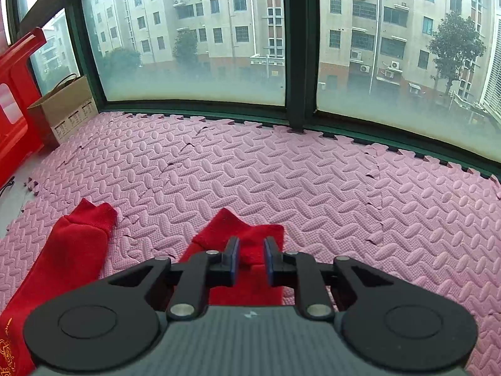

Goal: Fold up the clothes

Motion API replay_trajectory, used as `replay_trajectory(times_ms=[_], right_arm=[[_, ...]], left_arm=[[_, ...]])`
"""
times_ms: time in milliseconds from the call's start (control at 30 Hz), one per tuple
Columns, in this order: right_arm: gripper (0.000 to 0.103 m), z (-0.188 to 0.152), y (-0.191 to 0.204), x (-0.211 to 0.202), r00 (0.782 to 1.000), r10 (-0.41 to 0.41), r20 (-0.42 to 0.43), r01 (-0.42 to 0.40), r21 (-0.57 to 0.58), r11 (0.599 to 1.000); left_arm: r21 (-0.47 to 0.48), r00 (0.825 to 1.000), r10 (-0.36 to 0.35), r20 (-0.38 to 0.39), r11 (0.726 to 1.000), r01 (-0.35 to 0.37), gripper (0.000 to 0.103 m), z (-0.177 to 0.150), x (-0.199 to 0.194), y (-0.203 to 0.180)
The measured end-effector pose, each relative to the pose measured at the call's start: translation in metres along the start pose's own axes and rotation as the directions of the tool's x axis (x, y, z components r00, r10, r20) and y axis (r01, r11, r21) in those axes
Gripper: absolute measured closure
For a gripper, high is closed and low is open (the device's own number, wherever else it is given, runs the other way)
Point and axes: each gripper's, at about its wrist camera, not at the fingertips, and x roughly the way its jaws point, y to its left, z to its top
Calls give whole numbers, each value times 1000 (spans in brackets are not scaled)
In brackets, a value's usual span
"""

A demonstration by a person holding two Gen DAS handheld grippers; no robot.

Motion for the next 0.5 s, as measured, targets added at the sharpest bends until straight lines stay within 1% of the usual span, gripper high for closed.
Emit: replay_trajectory(times_ms=[67, 100, 133, 200, 300, 400, 467, 500], right_arm=[[87, -10, -19, -2, 1000, 4, -28, -3, 51, 999], [86, -13, -23, -2, 999, 8, -32, -6, 63, 998], [86, -19, -31, -1, 998, 43, -37, -39, 96, 995], [86, -23, -35, -1, 997, 71, -29, -67, 122, 990], [86, -27, -34, 8, 991, 132, -19, -127, 163, 978], [86, -27, -26, 22, 989, 146, -28, -139, 161, 977], [86, -30, -21, 29, 991, 130, -24, -125, 159, 979], [89, -30, -21, 28, 994, 109, -25, -104, 150, 983]], left_arm=[[6, 1000, -15, -5, 1000, 15, 89, 7, 8, -4], [10, 1000, -22, -8, 1000, 23, 89, 10, 12, -6], [13, 999, -30, -11, 999, 30, 89, 14, 16, -8], [6, 999, -20, -42, 1000, 21, 89, 17, 31, -8], [-19, 997, 39, -70, 999, -40, 90, 17, 44, 4], [-43, 994, 70, -83, 996, -74, 90, 14, 47, 16], [-52, 995, 65, -82, 996, -69, 90, 13, 47, 18], [-56, 995, 62, -82, 996, -66, 90, 12, 46, 19]])
